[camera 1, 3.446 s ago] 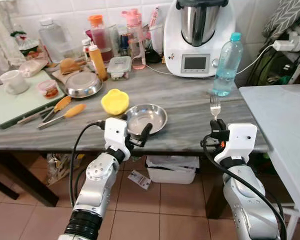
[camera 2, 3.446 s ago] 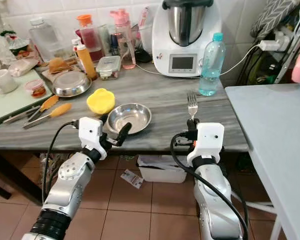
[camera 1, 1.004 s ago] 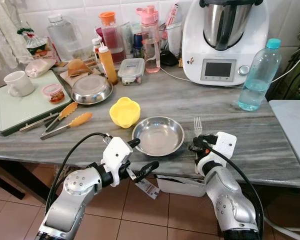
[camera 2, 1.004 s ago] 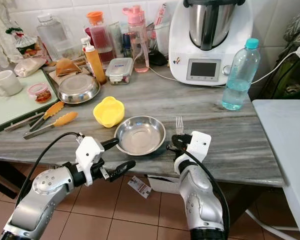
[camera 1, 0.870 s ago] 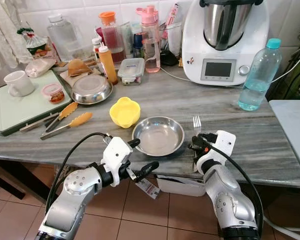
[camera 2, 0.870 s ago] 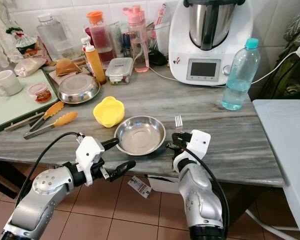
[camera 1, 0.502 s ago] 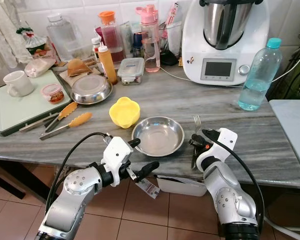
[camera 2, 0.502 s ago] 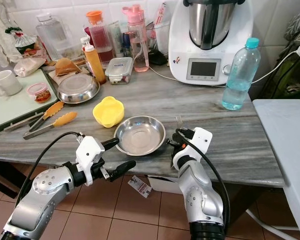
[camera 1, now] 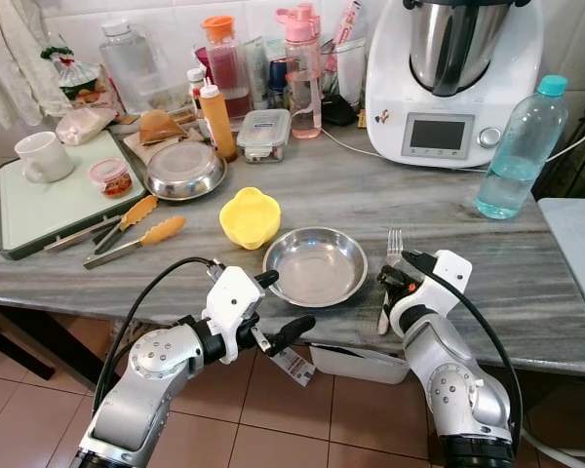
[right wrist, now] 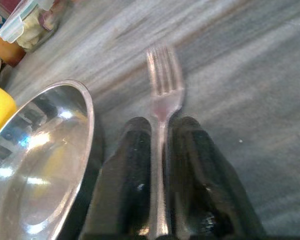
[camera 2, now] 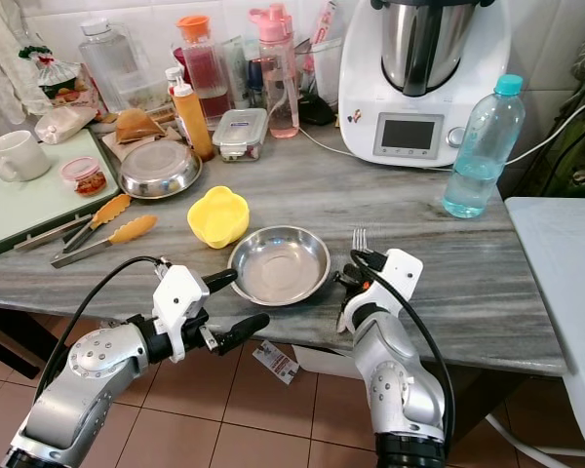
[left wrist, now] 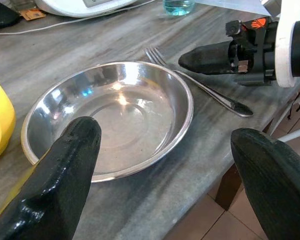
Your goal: Setting the table
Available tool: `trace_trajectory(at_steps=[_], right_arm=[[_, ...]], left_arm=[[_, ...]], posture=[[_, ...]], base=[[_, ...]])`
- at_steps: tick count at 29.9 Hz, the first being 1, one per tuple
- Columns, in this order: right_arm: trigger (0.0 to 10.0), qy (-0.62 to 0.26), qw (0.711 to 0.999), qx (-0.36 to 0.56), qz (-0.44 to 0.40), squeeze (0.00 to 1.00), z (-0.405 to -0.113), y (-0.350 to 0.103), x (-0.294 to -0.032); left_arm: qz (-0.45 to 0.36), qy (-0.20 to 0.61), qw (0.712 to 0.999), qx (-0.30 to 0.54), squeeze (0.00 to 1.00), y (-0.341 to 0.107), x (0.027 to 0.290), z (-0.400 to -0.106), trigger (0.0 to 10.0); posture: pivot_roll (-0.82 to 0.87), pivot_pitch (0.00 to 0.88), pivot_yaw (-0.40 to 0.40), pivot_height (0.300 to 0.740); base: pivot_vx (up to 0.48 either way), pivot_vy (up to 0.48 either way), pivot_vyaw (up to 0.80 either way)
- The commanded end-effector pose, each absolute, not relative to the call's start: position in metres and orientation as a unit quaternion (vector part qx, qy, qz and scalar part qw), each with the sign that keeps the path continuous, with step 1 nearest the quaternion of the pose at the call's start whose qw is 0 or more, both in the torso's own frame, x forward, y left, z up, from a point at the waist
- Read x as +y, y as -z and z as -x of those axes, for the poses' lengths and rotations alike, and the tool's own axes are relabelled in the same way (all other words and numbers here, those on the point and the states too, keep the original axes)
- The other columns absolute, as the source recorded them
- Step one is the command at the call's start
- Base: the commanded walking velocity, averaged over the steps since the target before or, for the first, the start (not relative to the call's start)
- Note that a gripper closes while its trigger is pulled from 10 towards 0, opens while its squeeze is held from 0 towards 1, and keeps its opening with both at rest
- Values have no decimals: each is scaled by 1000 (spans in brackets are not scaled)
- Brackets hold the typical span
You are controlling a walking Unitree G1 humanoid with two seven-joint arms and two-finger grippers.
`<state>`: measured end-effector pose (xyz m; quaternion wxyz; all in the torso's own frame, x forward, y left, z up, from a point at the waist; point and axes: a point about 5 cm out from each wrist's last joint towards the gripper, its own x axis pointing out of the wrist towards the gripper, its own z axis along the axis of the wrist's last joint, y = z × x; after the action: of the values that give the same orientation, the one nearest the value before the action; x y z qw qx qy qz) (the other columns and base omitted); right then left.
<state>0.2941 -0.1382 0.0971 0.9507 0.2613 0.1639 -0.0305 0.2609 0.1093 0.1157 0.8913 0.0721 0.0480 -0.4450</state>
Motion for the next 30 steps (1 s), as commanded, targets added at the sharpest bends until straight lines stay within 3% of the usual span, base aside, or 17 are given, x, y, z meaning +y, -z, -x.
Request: trace_trajectory(at_steps=[1, 13, 30], right_arm=[[10000, 44, 934, 221, -276, 1000, -282, -75, -133], [10000, 54, 960, 194, -196, 1000, -276, -89, -151], [10000, 31, 977, 180, -108, 1000, -274, -97, -148]], left_arm=[[-83, 446, 889, 53, 0, -116, 110, -263, 10000], [-86, 443, 891, 57, 0, -114, 110, -265, 10000], [-82, 437, 894, 52, 0, -114, 108, -270, 10000]], posture=[[-100, 30, 119, 740], [-106, 22, 119, 740], [-111, 9, 109, 740]], base=[[0, 0, 0], [0, 0, 0], [0, 0, 0]])
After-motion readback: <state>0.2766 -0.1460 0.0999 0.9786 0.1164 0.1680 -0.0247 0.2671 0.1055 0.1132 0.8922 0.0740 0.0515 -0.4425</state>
